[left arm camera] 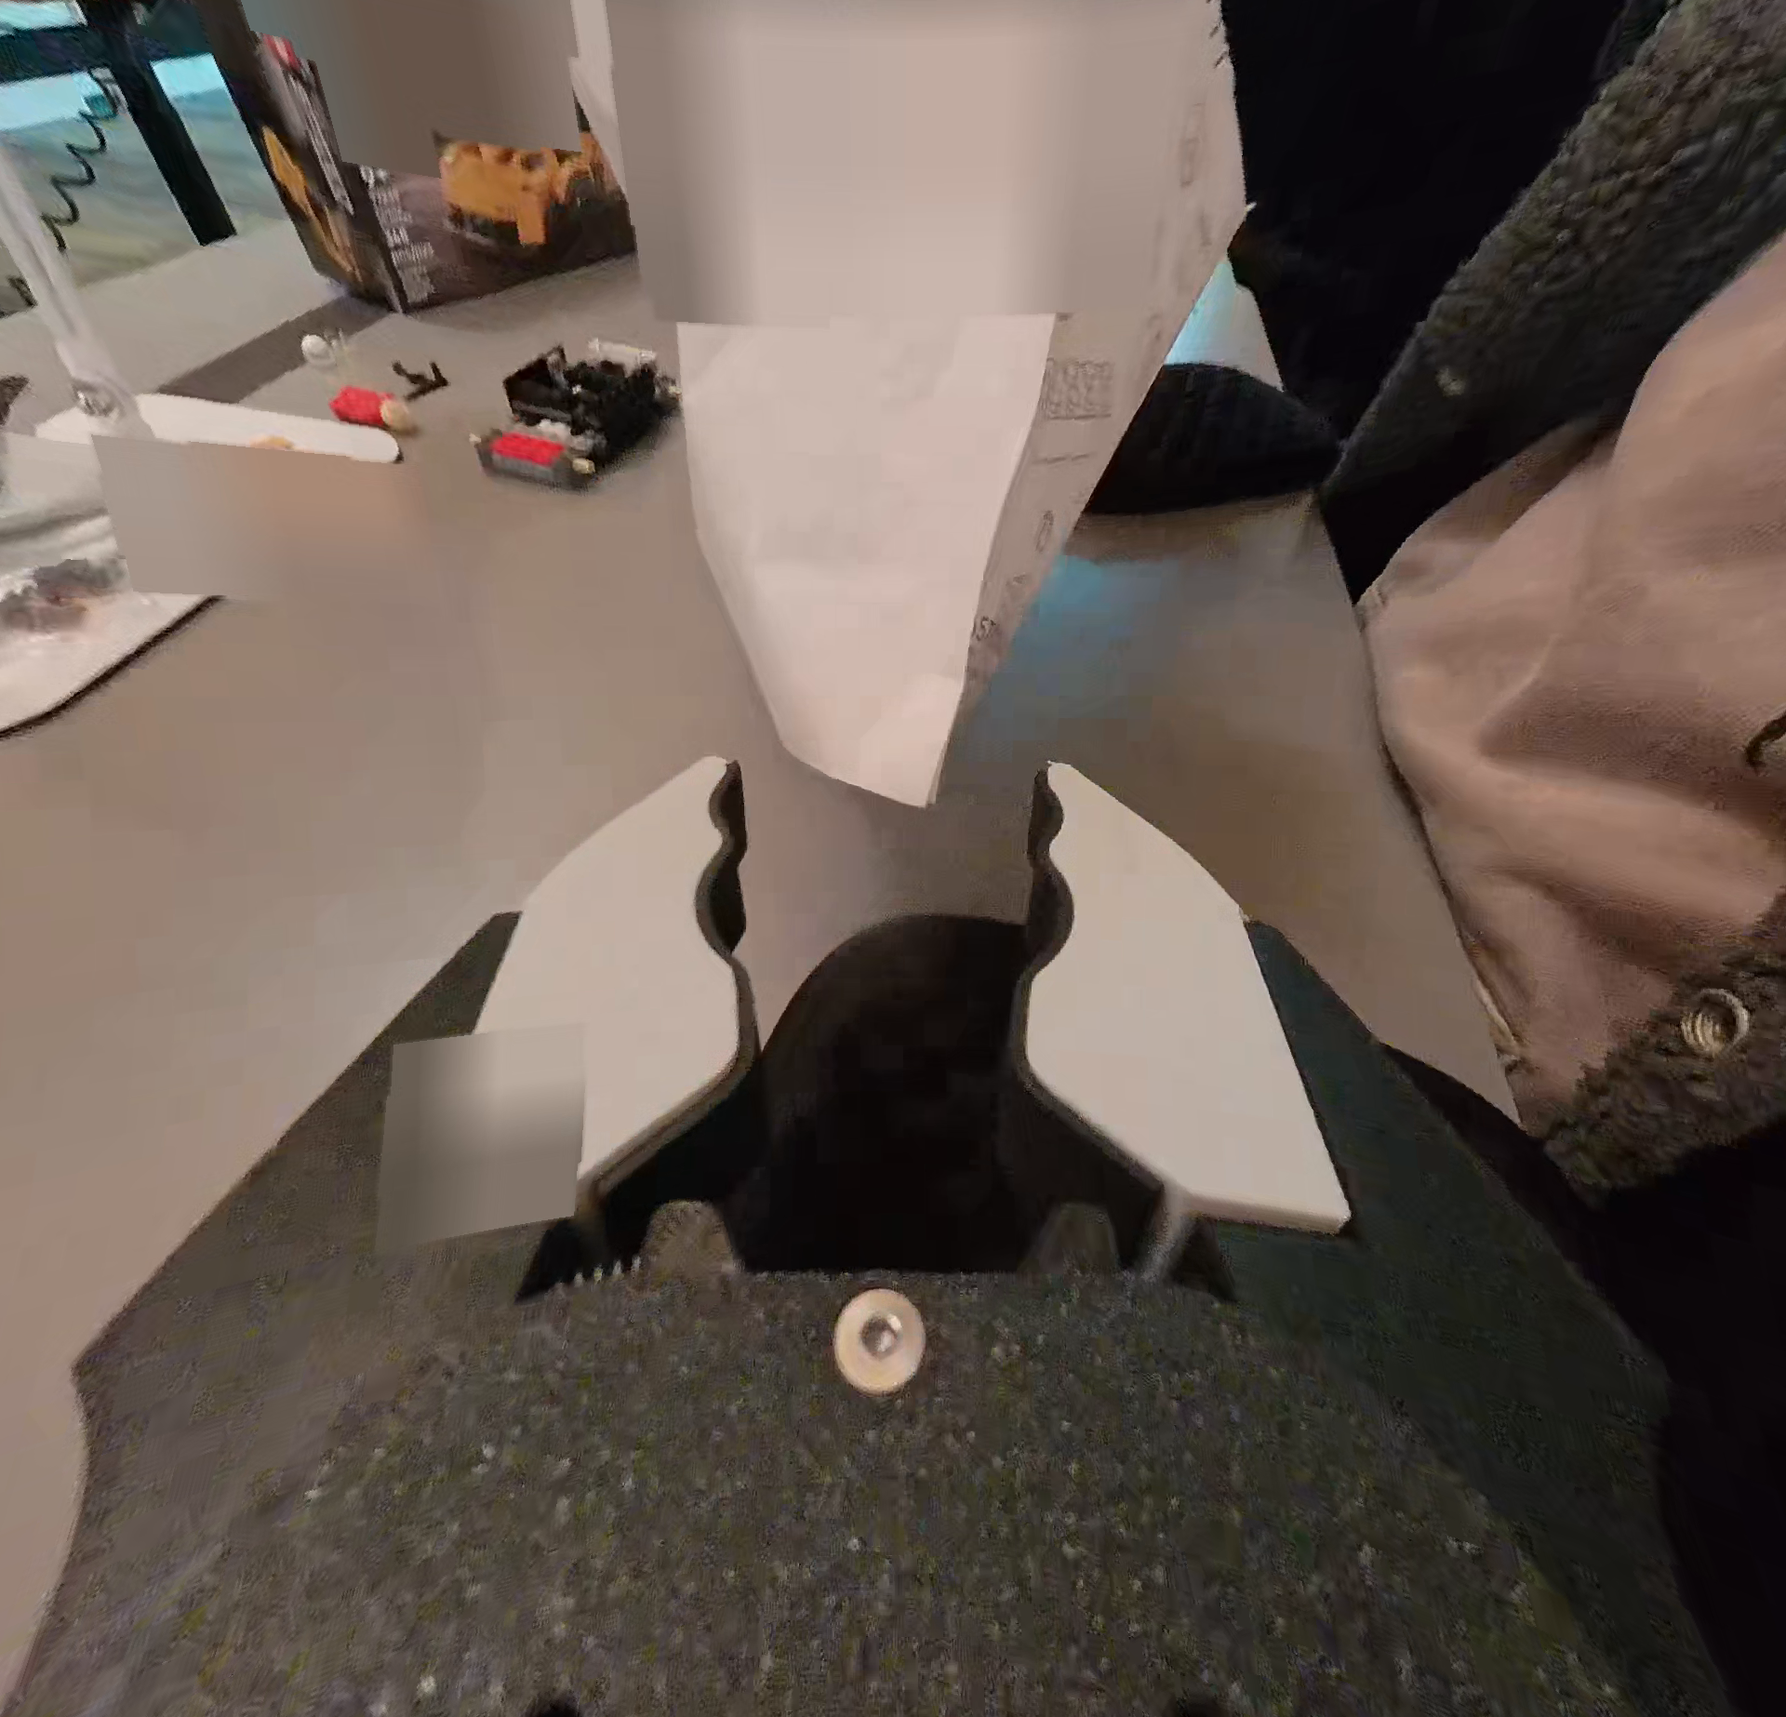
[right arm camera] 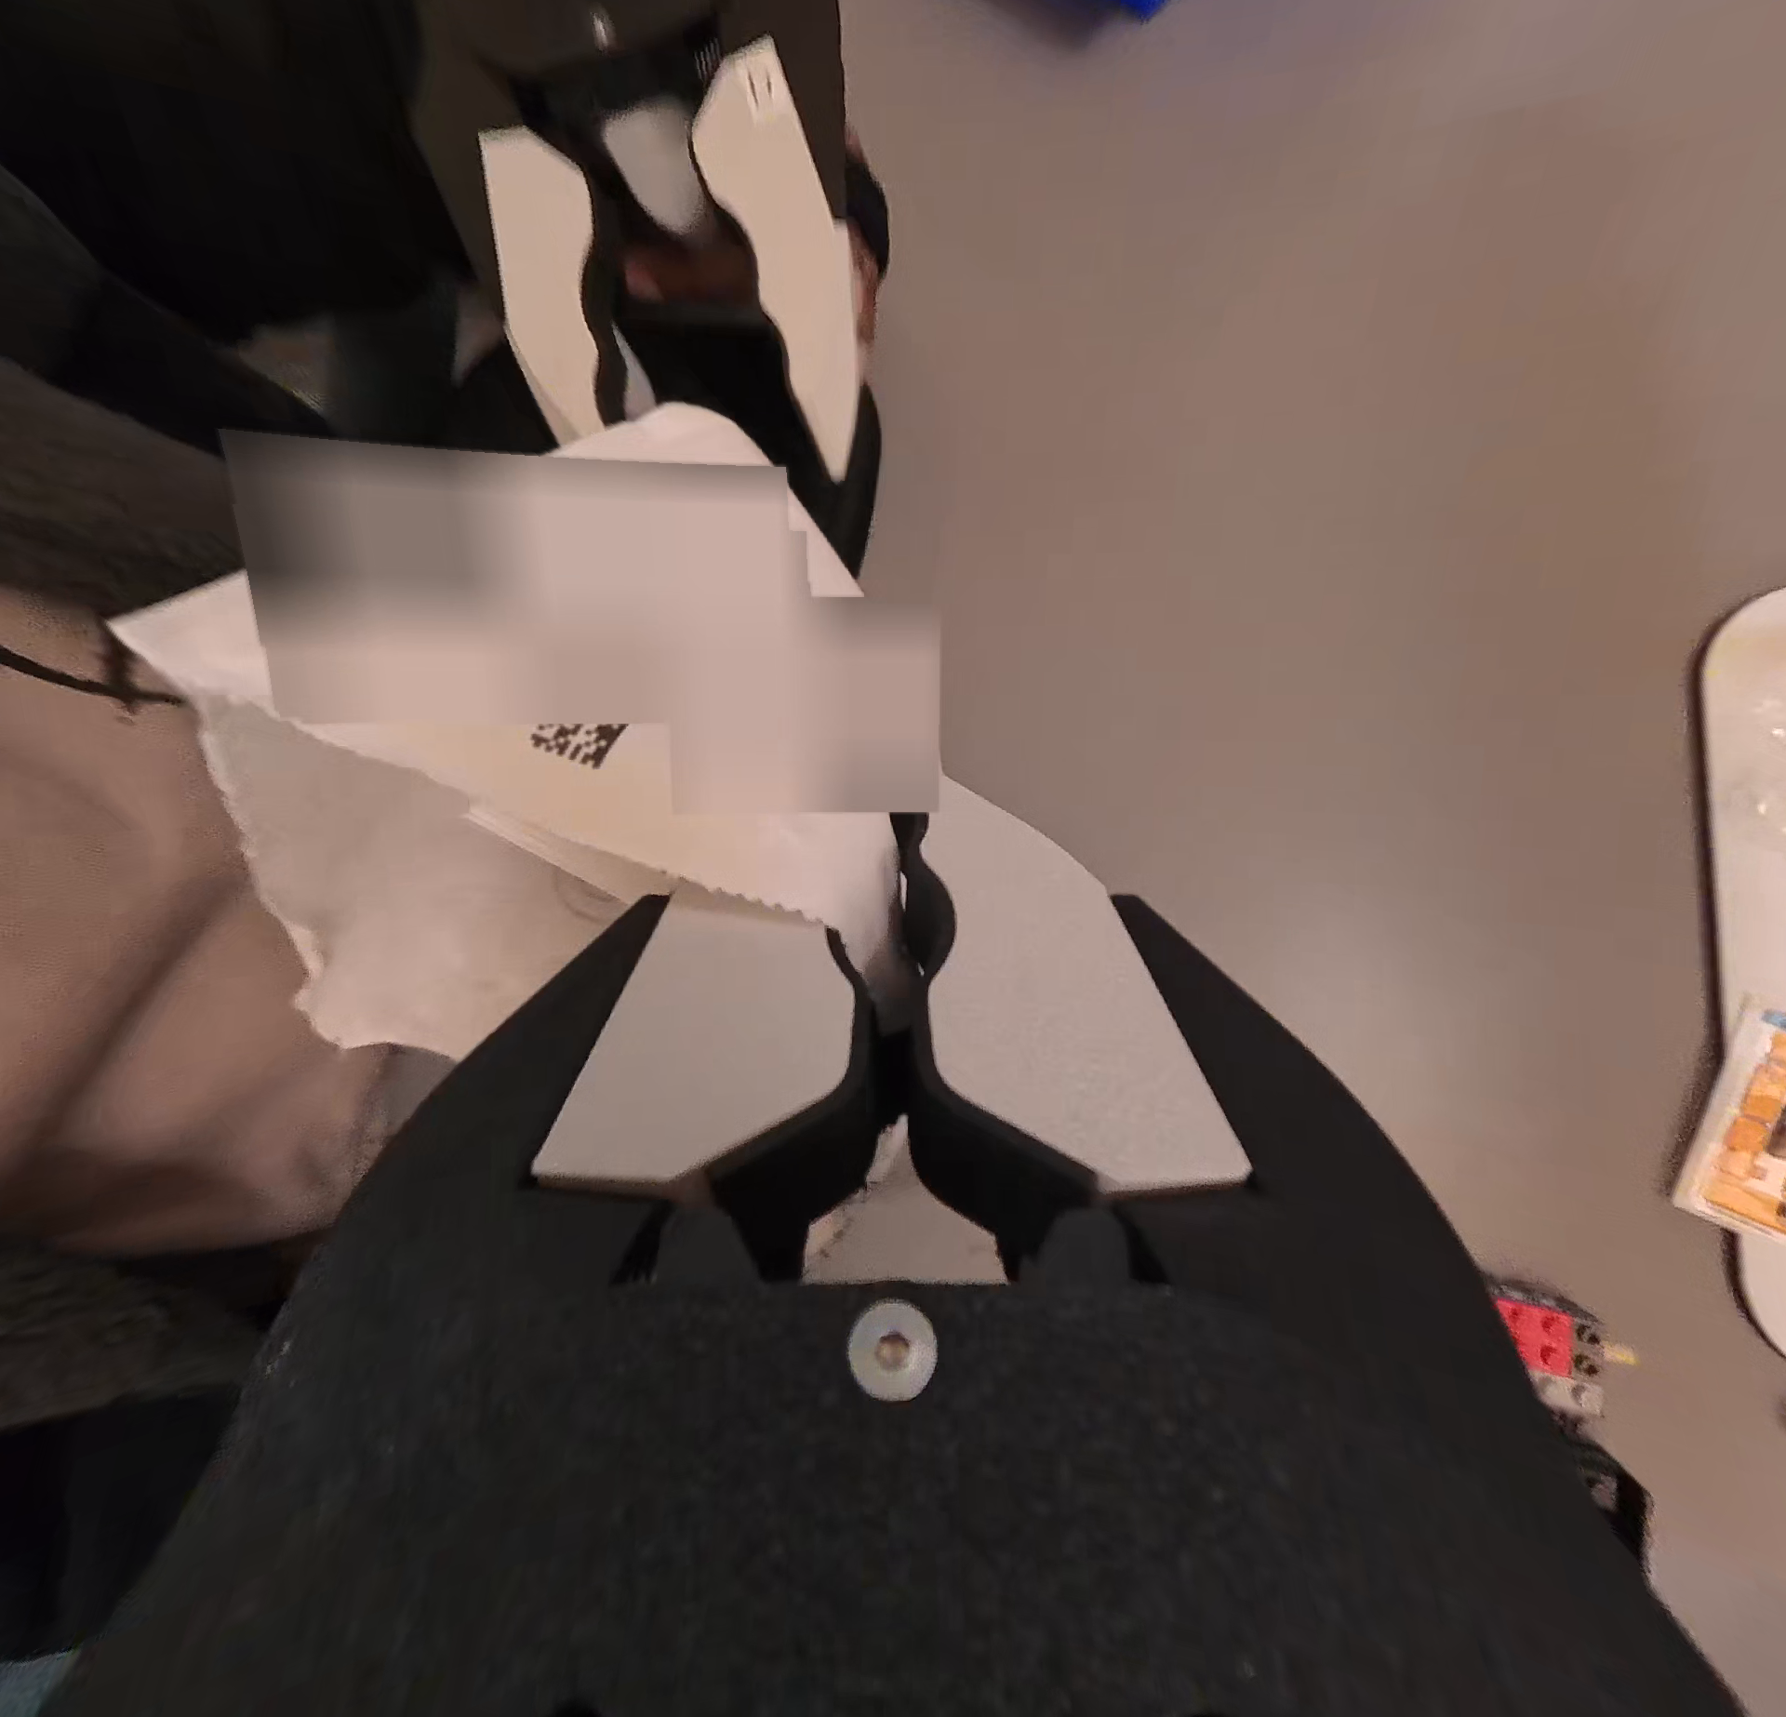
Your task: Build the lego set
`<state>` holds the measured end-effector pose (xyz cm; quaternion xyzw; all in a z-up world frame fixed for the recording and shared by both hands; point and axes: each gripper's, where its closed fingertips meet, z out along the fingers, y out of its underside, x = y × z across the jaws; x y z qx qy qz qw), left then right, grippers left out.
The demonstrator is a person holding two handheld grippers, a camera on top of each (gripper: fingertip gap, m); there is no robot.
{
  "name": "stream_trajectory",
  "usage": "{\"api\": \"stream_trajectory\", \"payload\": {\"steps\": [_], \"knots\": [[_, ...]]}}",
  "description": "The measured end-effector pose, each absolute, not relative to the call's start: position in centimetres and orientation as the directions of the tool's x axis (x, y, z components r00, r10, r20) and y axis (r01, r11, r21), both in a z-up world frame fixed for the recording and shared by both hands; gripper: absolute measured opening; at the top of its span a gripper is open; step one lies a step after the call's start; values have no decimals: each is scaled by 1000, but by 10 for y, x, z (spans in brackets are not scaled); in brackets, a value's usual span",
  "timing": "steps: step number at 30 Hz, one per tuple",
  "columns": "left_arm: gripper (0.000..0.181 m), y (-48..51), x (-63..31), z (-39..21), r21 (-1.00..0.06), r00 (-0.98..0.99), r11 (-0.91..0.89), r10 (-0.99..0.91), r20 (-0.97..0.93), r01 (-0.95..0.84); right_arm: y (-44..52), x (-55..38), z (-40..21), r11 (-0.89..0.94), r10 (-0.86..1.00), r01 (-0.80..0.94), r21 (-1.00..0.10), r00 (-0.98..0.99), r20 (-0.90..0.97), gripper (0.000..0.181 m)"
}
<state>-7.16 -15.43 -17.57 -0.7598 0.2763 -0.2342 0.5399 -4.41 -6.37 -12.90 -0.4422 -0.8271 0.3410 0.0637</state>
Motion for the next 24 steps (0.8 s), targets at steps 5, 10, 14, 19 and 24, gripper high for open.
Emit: {"api": "stream_trajectory", "payload": {"steps": [5,10,14,19,24], "knots": [[60,-137,-81,-163,-985,778,-170,-622,90,-22,-81,-70,-78,320,720,689,-650,-623,-306,0],[68,-145,-103,-111,-993,866,120,-499,-41,22,-120,-104,-35,291,641,688,-665,-656,-398,0],[53,-169,-112,-75,-953,894,298,-439,-92,48,-152,-129,-30,299,599,691,-658,-673,-435,0],[39,-209,-145,-52,-885,912,420,-411,13,202,-183,-168,-20,294,583,676,-676,-687,-434,0],[27,-251,-183,-37,-801,923,523,-373,91,291,-214,-218,3,250,561,623,-741,-717,-414,12]]}}
